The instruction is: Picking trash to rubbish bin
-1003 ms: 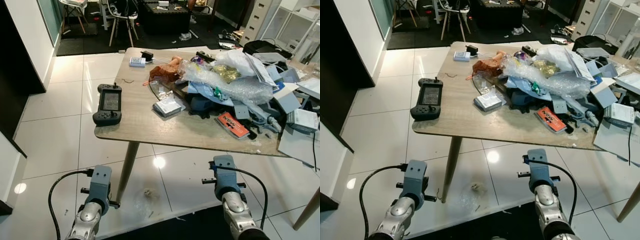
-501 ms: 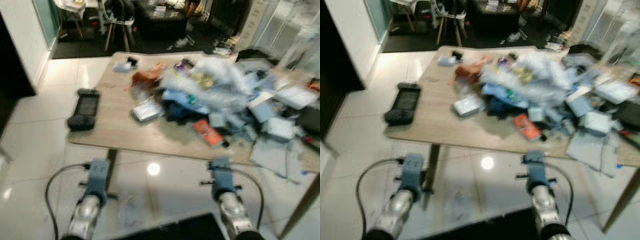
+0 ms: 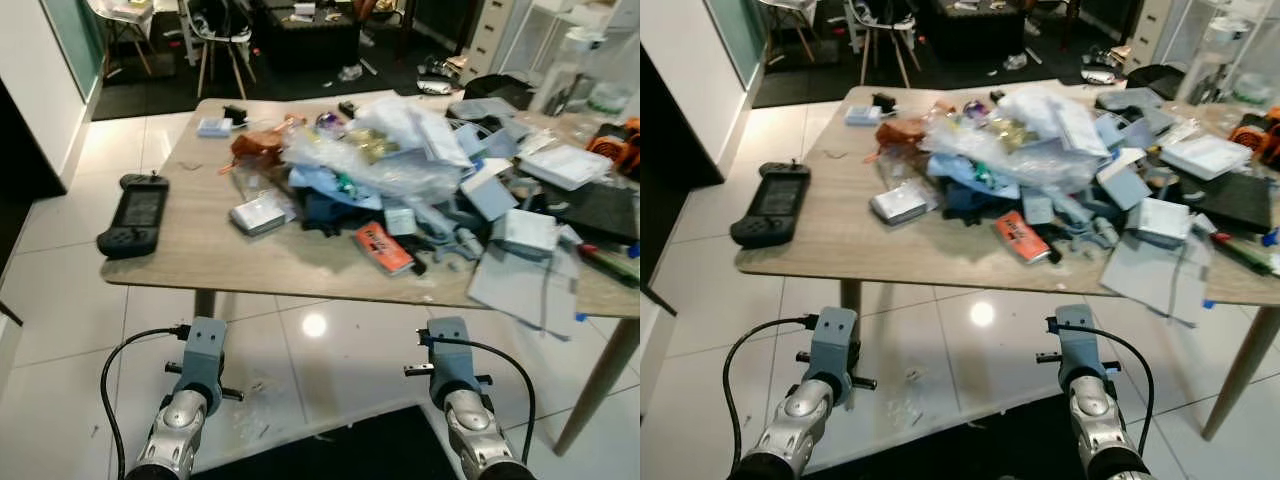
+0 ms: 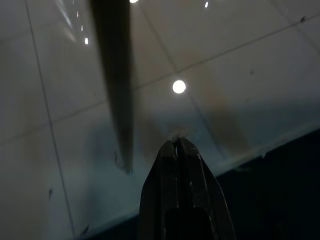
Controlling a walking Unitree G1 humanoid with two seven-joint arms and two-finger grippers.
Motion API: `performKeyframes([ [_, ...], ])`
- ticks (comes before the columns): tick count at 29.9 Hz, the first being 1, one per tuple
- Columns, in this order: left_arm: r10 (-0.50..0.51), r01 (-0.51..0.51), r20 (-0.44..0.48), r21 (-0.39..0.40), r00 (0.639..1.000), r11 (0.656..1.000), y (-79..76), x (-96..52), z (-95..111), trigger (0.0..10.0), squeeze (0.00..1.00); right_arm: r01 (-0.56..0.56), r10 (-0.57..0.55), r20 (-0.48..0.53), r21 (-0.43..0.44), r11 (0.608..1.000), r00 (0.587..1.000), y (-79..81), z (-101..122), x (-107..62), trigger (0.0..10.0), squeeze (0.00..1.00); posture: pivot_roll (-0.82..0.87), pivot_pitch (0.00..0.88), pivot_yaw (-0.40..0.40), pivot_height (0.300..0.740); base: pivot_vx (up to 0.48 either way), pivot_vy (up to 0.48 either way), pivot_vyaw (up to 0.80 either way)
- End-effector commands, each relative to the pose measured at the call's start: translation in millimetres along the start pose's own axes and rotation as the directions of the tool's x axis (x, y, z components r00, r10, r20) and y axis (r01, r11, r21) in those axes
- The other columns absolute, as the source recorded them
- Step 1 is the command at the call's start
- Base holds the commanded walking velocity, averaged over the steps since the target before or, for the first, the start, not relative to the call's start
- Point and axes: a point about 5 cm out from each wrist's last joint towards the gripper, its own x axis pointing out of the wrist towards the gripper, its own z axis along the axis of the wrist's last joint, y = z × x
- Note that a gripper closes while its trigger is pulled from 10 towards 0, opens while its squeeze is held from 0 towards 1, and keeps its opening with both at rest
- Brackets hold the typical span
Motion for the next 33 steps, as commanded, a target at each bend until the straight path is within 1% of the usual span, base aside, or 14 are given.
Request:
performKeyframes([
  [1, -0.004, 0.004, 0.01, -0.012, 1.0, 1.0, 2.0, -2.2, -2, 10.0, 0.0, -0.051, 0.051, 0.072, -0.015, 0.999, 0.996, 0.9, 12, 1.8, 10.0, 0.0, -0.02, 0.088, -0.032, 0.74, 0.0, 0.0, 0.0],
  [4, -0.011, 0.012, 0.032, -0.036, 0.999, 0.999, 2.2, -2.9, 1, 10.0, 0.0, -0.067, 0.068, 0.05, -0.031, 0.997, 0.996, -3.0, 16, 5.1, 10.0, 0.0, -0.02, 0.091, -0.038, 0.74, 0.0, 0.0, 0.0],
  [6, -0.025, 0.025, 0.029, -0.001, 0.999, 1.0, 2.8, -3.7, 0, 10.0, 0.0, -0.05, 0.051, 0.01, -0.037, 0.998, 0.999, -7.4, 14, 6.0, 10.0, 0.0, -0.01, 0.089, -0.045, 0.74, 0.0, 0.0, 0.0],
  [11, -0.016, 0.015, 0.038, 0.029, 0.999, 0.999, 9.3, -5.3, 1, 10.0, 0.0, -0.09, 0.094, 0.042, -0.083, 0.992, 0.995, 1.2, 11, -6.0, 10.0, 0.0, -0.02, 0.089, -0.041, 0.74, 0.0, 0.0, 0.0],
  [14, 0.013, -0.012, 0.035, -0.042, 0.999, 0.999, 12.0, -5.6, 1, 10.0, 0.0, -0.109, 0.128, 0.134, -0.134, 0.985, 0.983, 8.9, 14, -19.1, 10.0, 0.0, -0.02, 0.091, -0.037, 0.74, 0.0, 0.0, 0.0],
  [16, 0.022, -0.018, 0.047, -0.08, 0.999, 0.997, 13.8, -6.4, 2, 10.0, 0.0, -0.126, 0.176, 0.246, -0.206, 0.971, 0.953, 16.2, 42, -22.2, 10.0, 0.0, -0.05, 0.077, -0.005, 0.74, 0.0, 0.0, 0.0],
  [20, 0.017, -0.015, 0.038, -0.067, 0.999, 0.998, 12.5, -7.5, -1, 10.0, 0.0, -0.129, 0.18, 0.286, -0.19, 0.973, 0.941, 18.1, 60, -21.5, 10.0, 0.0, -0.05, 0.074, -0.003, 0.74, 0.0, 0.0, 0.0],
  [21, 0.006, -0.002, 0.058, -0.059, 0.998, 0.998, 9.5, -8.8, 0, 10.0, 0.0, -0.128, 0.174, 0.284, -0.172, 0.977, 0.943, 17.6, 68, -19.8, 10.0, 0.47, -0.05, 0.067, 0.0, 0.74, 0.0, 0.0, 0.0],
  [22, 0.006, -0.002, 0.058, -0.059, 0.998, 0.998, 9.5, -8.8, 0, 10.0, 0.0, -0.128, 0.174, 0.284, -0.172, 0.977, 0.943, 17.6, 68, -19.8, 10.0, 0.47, -0.05, 0.067, 0.0, 0.74, 0.0, 0.0, 0.0],
  [23, -0.015, 0.019, 0.069, -0.048, 0.997, 0.999, 6.0, -9.8, 0, 10.0, 0.0, -0.128, 0.166, 0.275, -0.152, 0.98, 0.947, 16.5, 74, -18.1, 10.0, 0.95, -0.05, 0.067, 0.001, 0.74, 0.0, 0.0, 0.0],
  [24, -0.038, 0.039, 0.075, -0.018, 0.996, 0.999, 2.7, -10.5, -1, 10.0, 0.0, -0.133, 0.168, 0.286, -0.138, 0.982, 0.944, 15.0, 82, -17.2, 10.0, 1.0, -0.05, 0.061, 0.0, 0.74, 0.0, 0.0, 0.0],
  [30, -0.101, 0.1, 0.082, 0.024, 0.991, 0.995, -1.8, -11.5, 0, 10.0, 0.0, -0.131, 0.166, 0.361, -0.119, 0.984, 0.918, 5.7, 111, -14.5, 10.0, 1.0, -0.05, 0.054, -0.004, 0.74, 0.0, 0.0, 0.0],
  [32, -0.189, 0.186, 0.113, 0.043, 0.975, 0.982, -4.5, -16.4, 2, 10.0, 0.0, -0.062, 0.104, 0.423, -0.112, 0.992, 0.9, -13.7, 134, -9.8, 10.0, 1.0, -0.05, 0.056, -0.007, 0.74, 0.0, 0.0, 0.0],
  [33, -0.189, 0.186, 0.113, 0.043, 0.975, 0.982, -4.5, -16.4, 2, 10.0, 0.0, -0.062, 0.104, 0.423, -0.112, 0.992, 0.9, -13.7, 134, -9.8, 10.0, 1.0, -0.05, 0.056, -0.007, 0.74, 0.0, 0.0, 0.0],
])
